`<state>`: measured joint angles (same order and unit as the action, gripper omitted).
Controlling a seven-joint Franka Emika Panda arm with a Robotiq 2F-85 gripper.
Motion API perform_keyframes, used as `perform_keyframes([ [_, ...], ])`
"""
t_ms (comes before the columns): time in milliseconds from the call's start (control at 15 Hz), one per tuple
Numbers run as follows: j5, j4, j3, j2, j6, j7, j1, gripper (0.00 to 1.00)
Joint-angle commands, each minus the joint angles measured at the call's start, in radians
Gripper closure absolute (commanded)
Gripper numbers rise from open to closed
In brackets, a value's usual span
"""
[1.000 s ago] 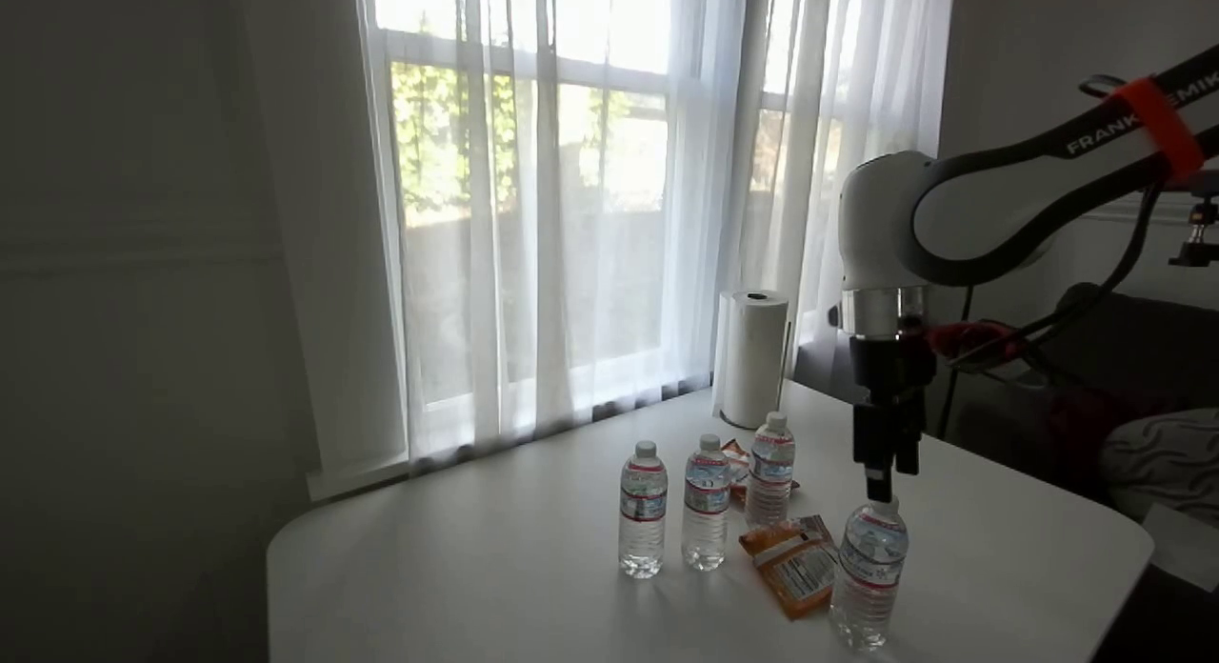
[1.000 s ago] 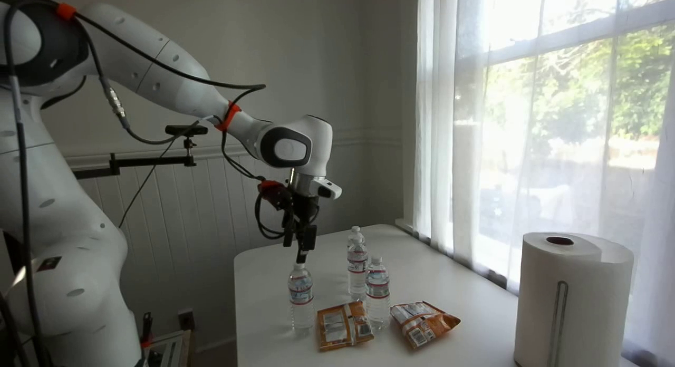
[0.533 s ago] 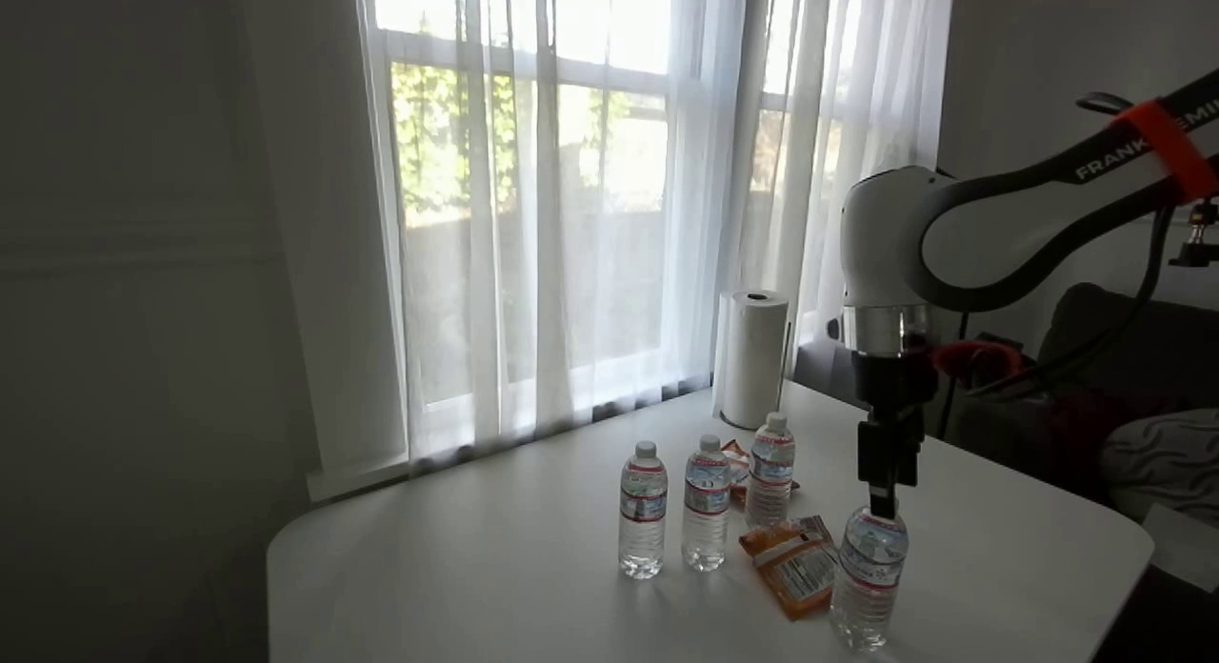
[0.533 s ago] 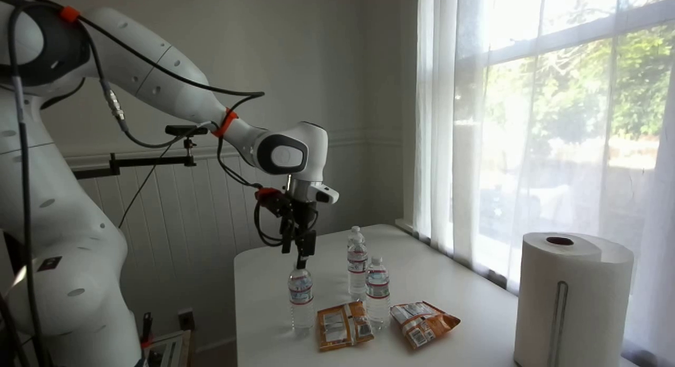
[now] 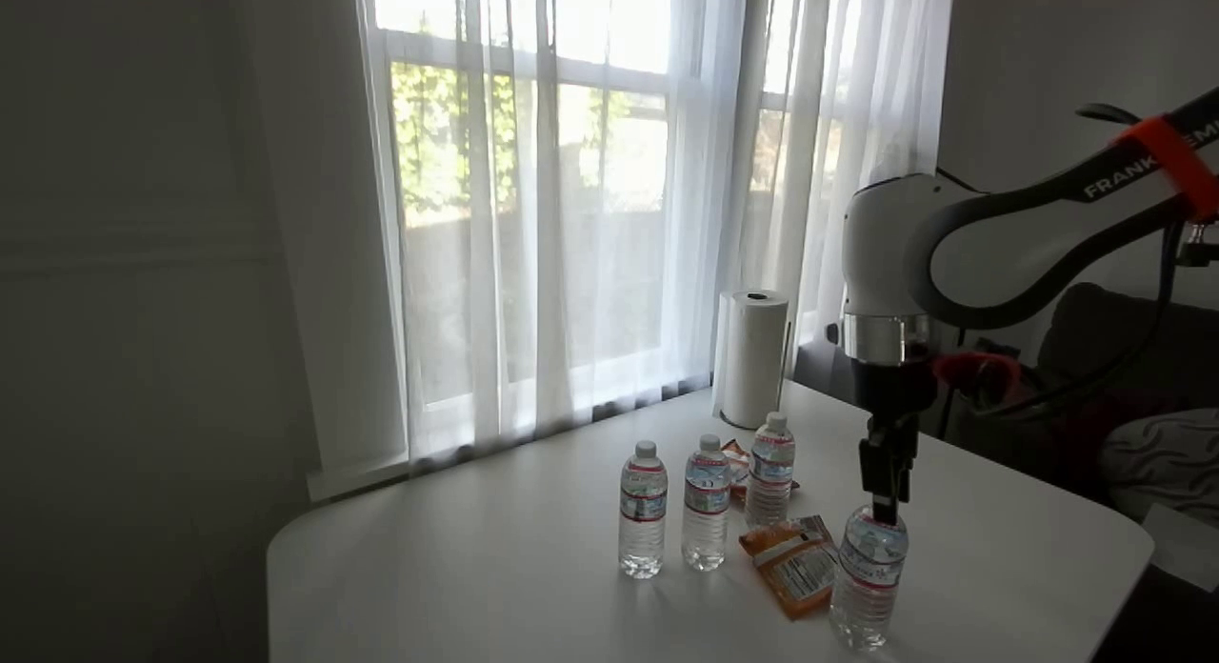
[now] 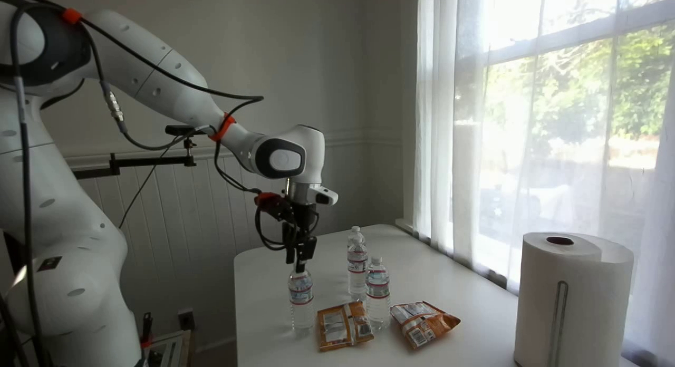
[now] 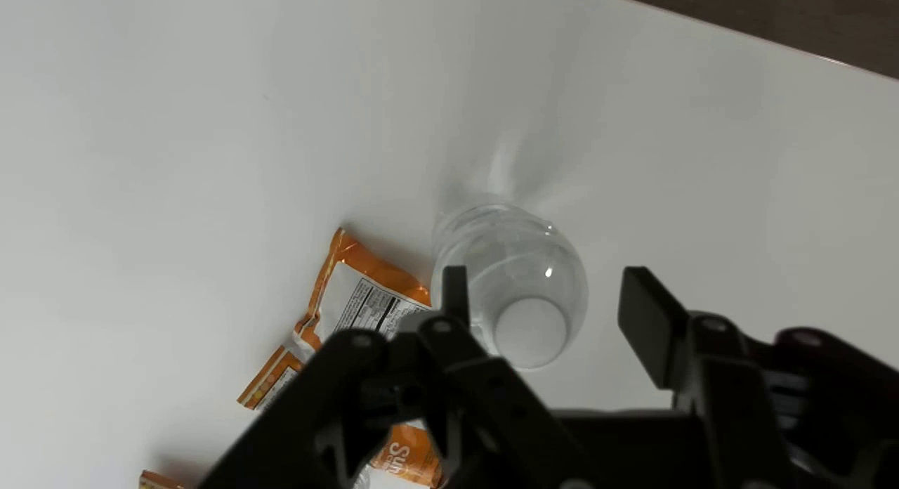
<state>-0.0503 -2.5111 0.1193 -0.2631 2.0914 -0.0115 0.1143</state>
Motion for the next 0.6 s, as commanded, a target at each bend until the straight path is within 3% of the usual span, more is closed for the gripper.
perform_keyframes([
  [0, 0.031, -0.022, 0.004, -0.013, 0.031, -0.008, 0.006, 0.72],
  [200, 0.042, -0.021, 0.002, -0.013, 0.026, -0.011, 0.005, 0.92],
  [533, 0.031, -0.003, -0.002, -0.001, -0.011, -0.013, 0.005, 0.92],
])
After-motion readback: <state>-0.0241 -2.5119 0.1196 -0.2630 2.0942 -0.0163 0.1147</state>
